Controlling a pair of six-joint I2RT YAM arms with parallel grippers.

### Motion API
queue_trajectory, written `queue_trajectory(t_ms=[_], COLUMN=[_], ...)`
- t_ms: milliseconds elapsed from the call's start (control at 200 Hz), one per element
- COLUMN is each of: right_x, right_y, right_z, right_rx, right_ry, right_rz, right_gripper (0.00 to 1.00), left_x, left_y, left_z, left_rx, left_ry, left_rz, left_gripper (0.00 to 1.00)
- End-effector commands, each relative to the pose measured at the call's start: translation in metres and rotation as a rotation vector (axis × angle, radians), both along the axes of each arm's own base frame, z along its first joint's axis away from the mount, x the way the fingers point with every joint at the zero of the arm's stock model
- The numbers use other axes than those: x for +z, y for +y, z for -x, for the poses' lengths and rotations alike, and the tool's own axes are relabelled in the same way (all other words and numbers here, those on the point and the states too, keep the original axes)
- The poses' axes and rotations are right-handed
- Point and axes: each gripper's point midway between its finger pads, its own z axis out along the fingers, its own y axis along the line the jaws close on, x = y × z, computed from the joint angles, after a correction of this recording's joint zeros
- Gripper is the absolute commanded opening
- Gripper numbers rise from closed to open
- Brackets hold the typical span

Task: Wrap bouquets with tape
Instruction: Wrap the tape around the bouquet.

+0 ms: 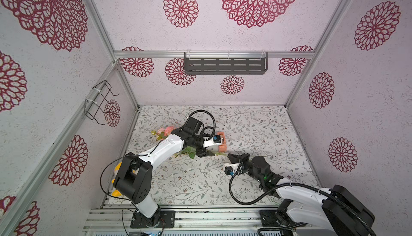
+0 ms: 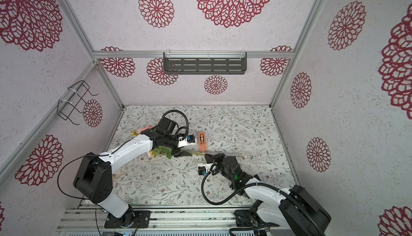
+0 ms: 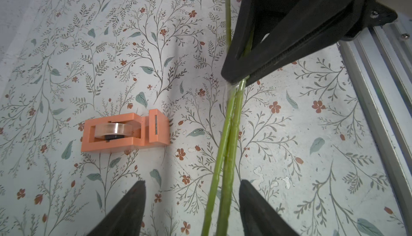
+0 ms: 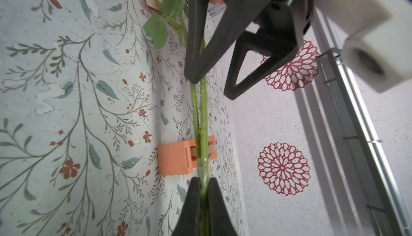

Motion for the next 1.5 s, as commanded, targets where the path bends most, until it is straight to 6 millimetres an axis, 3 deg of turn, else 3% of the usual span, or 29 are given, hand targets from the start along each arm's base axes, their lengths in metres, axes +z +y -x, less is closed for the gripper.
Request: queue_trajectory(t_ms=[0,105,220,410,490,550,660,721,821,946,1021,1186,1336,1496], right_x=[0.064,0.065,0.063,0.046,0.035,0.027,0.028,0.033,0.047,0.081,0.087,0.079,0.074,0.078], right_y=[0.007,0.005,0.004,0.003,0.006,0.003,-0.001,-0.002,-0.003,-0.014,-0.021,-0.044,-0.04,-0.03], right_z=[-0.001,-0.001,-0.002,-0.008,-0.004,-0.001,0.003,0.006,0.012,-0.006,-0.016,-0.044,-0.043,-0.037], right_rx=[0.011,0.001,-0.01,-0.044,-0.02,-0.022,-0.06,-0.087,-0.127,-0.2,-0.226,-0.368,-0.32,-0.217], right_ry=[-0.225,-0.254,-0.26,-0.165,0.067,0.219,0.359,0.445,0.654,1.009,1.133,1.21,1.278,1.314], right_rz=[-0.141,-0.132,-0.127,-0.083,-0.08,-0.066,-0.091,-0.116,-0.166,-0.382,-0.401,-0.338,-0.238,-0.222], right_gripper=[0.0,0.0,0.0,0.1,0.22,0.38,0.63,0.82,0.92,0.92,0.9,0.82,0.77,0.75], left_x=[-0.008,-0.012,-0.014,-0.005,-0.001,0.003,0.013,0.014,0.014,0.014,0.014,0.029,0.06,0.063], left_y=[-0.002,-0.003,0.002,0.004,0.007,0.009,0.01,0.013,0.018,0.022,0.02,0.007,-0.011,-0.017], left_z=[0.006,0.015,0.021,0.027,0.027,0.024,0.017,0.01,0.004,0.0,-0.001,-0.007,0.002,0.011], left_rx=[-0.053,-0.09,-0.107,-0.092,-0.06,-0.021,0.075,0.141,0.227,0.297,0.31,0.349,0.309,0.266], left_ry=[0.068,0.143,0.202,0.223,0.219,0.208,0.178,0.151,0.082,-0.024,-0.132,-0.299,-0.401,-0.439], left_rz=[-0.008,-0.024,-0.056,-0.047,-0.045,-0.045,-0.043,-0.062,-0.112,-0.167,-0.203,-0.167,-0.027,-0.039], left_gripper=[0.68,0.67,0.56,0.03,0.0,0.0,0.0,0.0,0.0,0.0,0.0,0.0,0.0,0.0])
